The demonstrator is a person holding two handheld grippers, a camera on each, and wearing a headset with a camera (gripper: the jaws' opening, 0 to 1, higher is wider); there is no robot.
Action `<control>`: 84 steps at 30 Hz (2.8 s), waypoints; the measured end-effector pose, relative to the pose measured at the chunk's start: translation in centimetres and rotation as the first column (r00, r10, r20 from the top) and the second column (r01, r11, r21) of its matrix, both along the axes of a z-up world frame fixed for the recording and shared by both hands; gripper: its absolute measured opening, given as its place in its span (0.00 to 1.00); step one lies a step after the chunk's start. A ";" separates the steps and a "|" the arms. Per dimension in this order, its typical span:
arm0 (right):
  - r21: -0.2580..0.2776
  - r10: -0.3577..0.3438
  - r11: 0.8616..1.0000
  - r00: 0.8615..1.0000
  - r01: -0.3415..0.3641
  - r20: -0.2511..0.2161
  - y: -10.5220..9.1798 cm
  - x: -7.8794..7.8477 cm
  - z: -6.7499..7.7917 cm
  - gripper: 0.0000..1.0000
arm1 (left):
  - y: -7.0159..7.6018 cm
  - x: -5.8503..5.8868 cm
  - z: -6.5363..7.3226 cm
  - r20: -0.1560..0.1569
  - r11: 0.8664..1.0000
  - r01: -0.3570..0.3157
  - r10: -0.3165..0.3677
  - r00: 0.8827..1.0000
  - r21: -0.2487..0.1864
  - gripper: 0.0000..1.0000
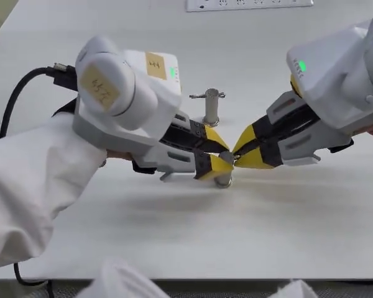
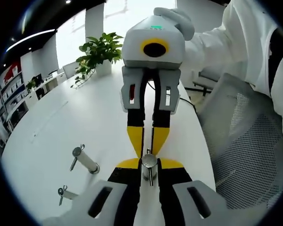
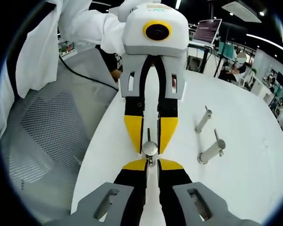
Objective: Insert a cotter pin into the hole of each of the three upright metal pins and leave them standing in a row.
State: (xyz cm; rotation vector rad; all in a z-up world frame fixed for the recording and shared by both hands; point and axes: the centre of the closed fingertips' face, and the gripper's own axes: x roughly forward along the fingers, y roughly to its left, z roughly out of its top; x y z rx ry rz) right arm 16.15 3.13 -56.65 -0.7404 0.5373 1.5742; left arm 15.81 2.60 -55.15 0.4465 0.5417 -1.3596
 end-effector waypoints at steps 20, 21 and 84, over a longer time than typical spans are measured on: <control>0.063 -0.138 0.988 0.988 0.143 -0.073 0.4 -0.8 0.7 0.16 | 5.5 -1.7 0.9 -0.094 0.963 -0.239 0.228 0.969 -0.126 0.70; 0.066 -0.145 0.986 0.986 0.150 -0.079 0.4 -0.8 0.7 0.16 | 5.9 -1.9 0.9 -0.089 0.961 -0.248 0.238 0.967 -0.121 0.73; 0.094 -0.318 0.942 0.947 0.322 -0.051 -3.9 8.4 1.3 0.07 | 9.6 -1.6 2.4 -0.134 0.871 -0.452 0.433 0.891 -0.190 0.99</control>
